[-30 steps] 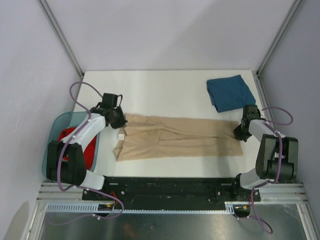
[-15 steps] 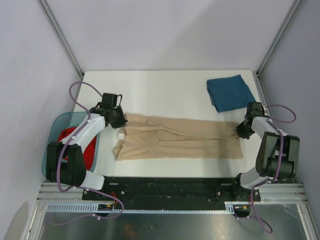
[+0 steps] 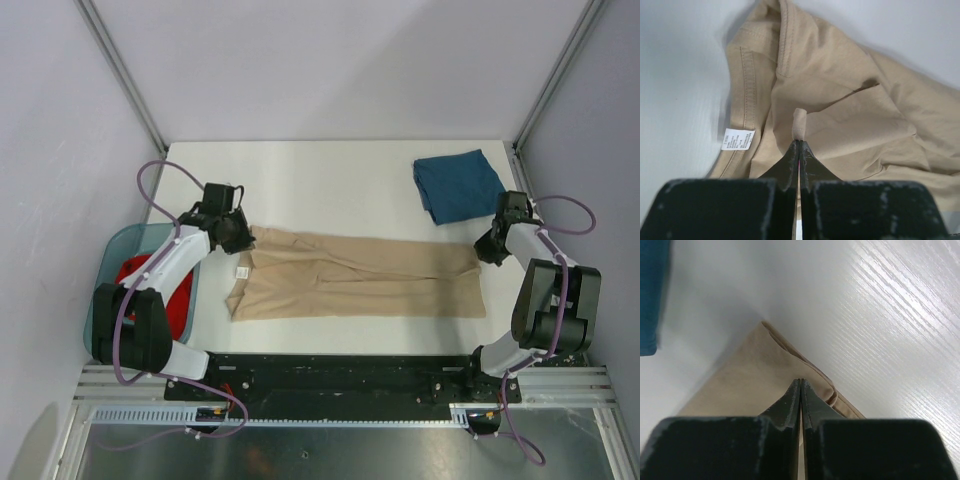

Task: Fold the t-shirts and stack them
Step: Fold the other side of the tshirt into a rectangle

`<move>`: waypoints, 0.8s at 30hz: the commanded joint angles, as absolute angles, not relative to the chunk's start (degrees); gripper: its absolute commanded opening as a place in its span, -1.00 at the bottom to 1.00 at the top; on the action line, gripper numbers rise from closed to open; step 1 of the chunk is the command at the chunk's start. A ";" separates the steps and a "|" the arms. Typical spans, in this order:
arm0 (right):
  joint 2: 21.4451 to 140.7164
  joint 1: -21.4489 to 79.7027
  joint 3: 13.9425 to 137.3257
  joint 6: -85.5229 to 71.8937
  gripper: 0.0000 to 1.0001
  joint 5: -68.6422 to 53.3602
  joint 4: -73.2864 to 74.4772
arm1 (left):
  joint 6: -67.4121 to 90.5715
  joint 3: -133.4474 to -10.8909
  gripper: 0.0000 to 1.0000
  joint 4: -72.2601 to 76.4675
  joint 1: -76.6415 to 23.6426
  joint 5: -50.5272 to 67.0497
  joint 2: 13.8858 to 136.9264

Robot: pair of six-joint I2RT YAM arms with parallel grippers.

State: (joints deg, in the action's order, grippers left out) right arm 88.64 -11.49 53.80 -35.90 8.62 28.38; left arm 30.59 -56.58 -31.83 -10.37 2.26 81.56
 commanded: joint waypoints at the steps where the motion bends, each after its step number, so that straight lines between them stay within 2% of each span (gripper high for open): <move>1: 89.62 -11.31 58.51 -34.72 -0.90 10.48 30.63 | 30.56 -60.34 -1.00 -30.50 -10.64 3.55 79.97; 7: 90.13 -11.43 58.87 -35.15 -0.51 12.76 34.98 | 30.59 -59.76 -1.00 -30.49 -10.63 3.81 79.86; 9: 90.10 -11.45 58.84 -35.15 -0.43 12.57 36.12 | 30.65 -59.46 -1.00 -30.50 -10.63 3.77 79.84; 24: 92.88 -9.08 58.10 -37.20 -0.42 12.11 37.71 | 30.68 -58.96 -1.00 -30.43 -10.64 3.92 78.89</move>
State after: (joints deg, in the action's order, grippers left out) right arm 92.49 -9.43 57.34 -36.10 11.16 36.71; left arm 30.59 -58.26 -31.33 -10.37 3.27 81.54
